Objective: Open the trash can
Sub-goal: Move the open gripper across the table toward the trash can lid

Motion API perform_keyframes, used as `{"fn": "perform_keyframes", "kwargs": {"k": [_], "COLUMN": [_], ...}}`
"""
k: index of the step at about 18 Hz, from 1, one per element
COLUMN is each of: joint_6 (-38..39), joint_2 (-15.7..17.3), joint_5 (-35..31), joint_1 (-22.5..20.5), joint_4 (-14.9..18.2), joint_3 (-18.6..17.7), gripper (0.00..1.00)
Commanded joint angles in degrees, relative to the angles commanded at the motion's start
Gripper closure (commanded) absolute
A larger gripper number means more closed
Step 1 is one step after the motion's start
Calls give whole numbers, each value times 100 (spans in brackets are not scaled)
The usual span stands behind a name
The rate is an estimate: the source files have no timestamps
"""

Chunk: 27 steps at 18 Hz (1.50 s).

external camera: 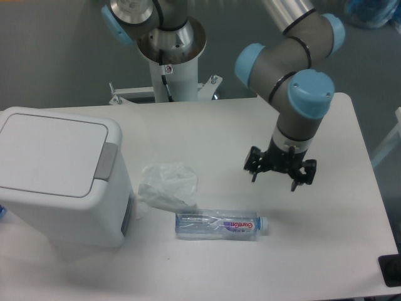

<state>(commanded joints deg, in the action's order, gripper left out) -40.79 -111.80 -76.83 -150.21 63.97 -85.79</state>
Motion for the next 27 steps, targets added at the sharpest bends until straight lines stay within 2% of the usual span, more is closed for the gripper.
{"fn": "perform_keyframes", "kwargs": {"k": [3,6,12,17,24,27], "joint_6": [80,500,1169,1513,1996,2321], "joint_2": [70,220,299,325,782,826], "joint_5": [229,641,897,941,959,941], "joint_1": [87,114,334,799,1142,1318], "joint_4": [466,485,529,502,467,467], "joint_3": [247,404,888,818,572,563], "gripper": [0,0,0,0,0,0]}}
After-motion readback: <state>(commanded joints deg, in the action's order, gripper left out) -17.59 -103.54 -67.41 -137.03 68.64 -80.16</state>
